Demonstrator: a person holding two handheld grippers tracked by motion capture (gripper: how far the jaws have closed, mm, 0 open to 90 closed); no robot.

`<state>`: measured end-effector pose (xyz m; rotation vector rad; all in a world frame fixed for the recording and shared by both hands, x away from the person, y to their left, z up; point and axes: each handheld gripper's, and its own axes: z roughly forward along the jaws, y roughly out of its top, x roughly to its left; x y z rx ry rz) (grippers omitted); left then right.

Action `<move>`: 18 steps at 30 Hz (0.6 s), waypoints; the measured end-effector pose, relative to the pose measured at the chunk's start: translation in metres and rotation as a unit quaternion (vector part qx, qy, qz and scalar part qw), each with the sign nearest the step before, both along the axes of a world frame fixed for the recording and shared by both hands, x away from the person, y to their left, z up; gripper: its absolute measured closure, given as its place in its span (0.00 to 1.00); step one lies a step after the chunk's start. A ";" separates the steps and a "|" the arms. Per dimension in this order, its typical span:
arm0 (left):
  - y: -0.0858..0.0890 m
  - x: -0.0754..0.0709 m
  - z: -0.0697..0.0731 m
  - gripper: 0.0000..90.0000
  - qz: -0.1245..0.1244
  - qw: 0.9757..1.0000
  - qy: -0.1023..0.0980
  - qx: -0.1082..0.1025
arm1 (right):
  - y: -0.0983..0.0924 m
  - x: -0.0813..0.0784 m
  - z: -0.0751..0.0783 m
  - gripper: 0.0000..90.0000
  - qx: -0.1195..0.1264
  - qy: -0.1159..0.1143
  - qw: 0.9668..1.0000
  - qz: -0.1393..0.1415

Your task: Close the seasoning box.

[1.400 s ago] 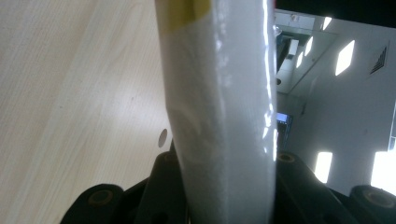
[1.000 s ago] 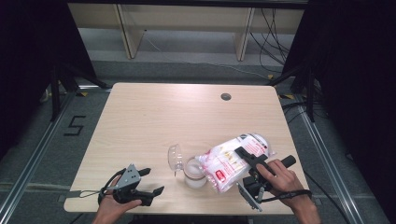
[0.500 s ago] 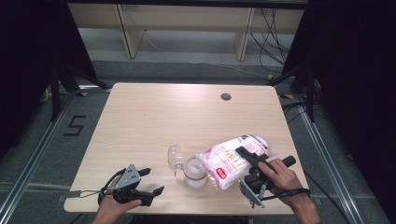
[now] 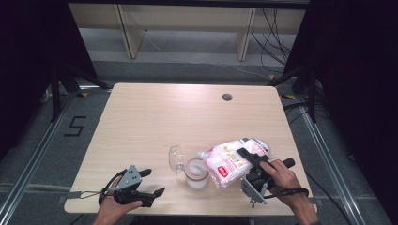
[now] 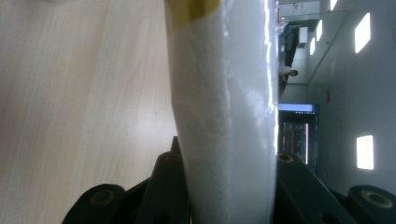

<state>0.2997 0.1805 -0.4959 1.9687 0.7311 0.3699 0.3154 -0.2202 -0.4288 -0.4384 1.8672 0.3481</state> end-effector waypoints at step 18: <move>0.000 0.000 0.000 0.19 0.000 1.000 -0.002 -0.002 | -0.007 0.010 -0.012 0.87 0.087 0.075 0.993 -0.010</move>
